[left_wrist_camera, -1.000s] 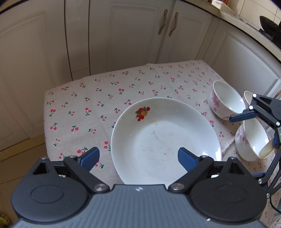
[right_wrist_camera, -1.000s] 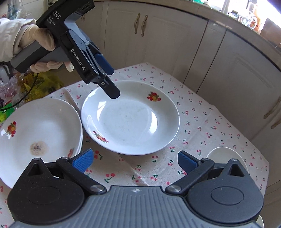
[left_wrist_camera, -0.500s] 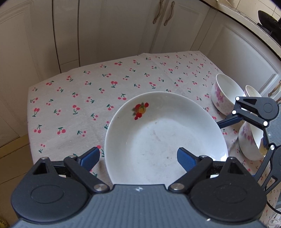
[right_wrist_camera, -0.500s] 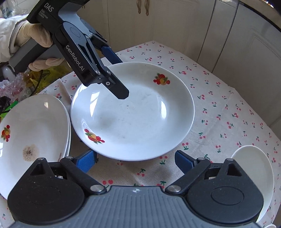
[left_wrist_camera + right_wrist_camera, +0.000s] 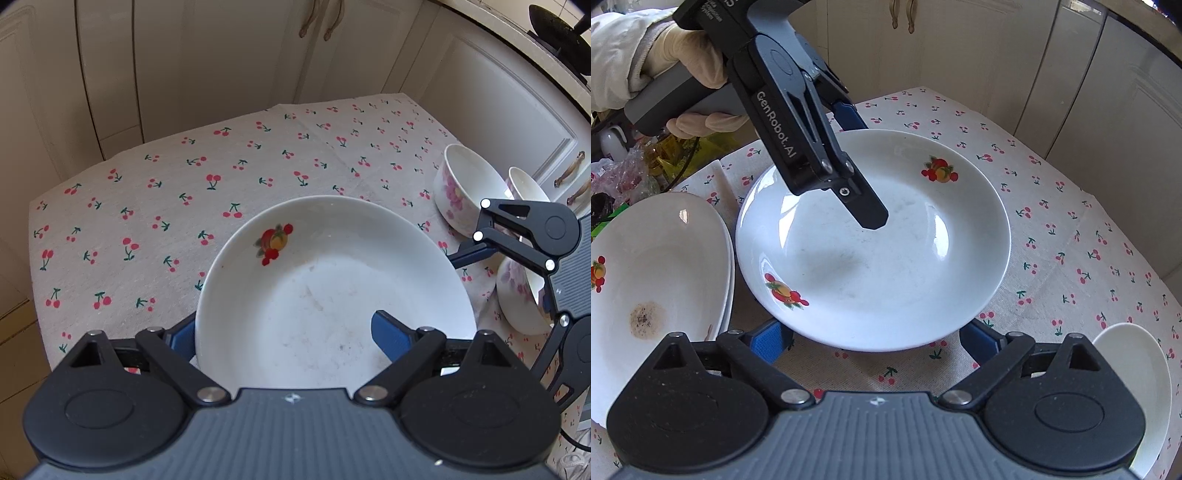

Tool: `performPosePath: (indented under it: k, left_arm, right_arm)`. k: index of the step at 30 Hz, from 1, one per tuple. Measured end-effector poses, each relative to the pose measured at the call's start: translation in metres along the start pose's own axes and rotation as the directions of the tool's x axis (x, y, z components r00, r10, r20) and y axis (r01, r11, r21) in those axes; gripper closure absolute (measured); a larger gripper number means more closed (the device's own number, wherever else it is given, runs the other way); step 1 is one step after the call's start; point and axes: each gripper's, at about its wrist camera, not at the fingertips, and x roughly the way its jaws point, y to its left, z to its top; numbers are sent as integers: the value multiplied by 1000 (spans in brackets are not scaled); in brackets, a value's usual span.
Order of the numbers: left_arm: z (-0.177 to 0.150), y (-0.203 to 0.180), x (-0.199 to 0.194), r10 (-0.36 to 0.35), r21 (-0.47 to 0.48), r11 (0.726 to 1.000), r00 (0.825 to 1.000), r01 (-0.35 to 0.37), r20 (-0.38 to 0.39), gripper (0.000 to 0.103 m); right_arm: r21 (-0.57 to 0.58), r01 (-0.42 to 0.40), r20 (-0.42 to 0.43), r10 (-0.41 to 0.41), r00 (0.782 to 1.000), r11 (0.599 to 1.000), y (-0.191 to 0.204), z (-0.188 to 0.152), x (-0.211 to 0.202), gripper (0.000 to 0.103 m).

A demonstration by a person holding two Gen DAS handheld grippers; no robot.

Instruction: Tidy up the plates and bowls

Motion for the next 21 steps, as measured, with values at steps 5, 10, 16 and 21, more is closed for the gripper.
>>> performPosePath:
  k: [5, 10, 16, 21]
  left_arm:
    - [2, 0, 2, -6, 0, 1000, 1000, 6, 3, 10]
    - [1, 0, 0, -5, 1, 1000, 1000, 5, 9, 10]
    - [1, -1, -1, 1, 9, 1000, 1000, -1, 17, 10]
    - [0, -2, -3, 2, 9, 1000, 1000, -2, 25, 10]
  right_arm:
    - [-7, -1, 6, 1, 1000, 1000, 0, 1, 0, 3]
    - [1, 1, 8, -1, 1000, 1000, 0, 0, 0, 3]
    - [4, 10, 11, -10, 1000, 1000, 0, -1, -3, 3]
    - [7, 11, 13, -11, 1000, 1000, 0, -1, -4, 3]
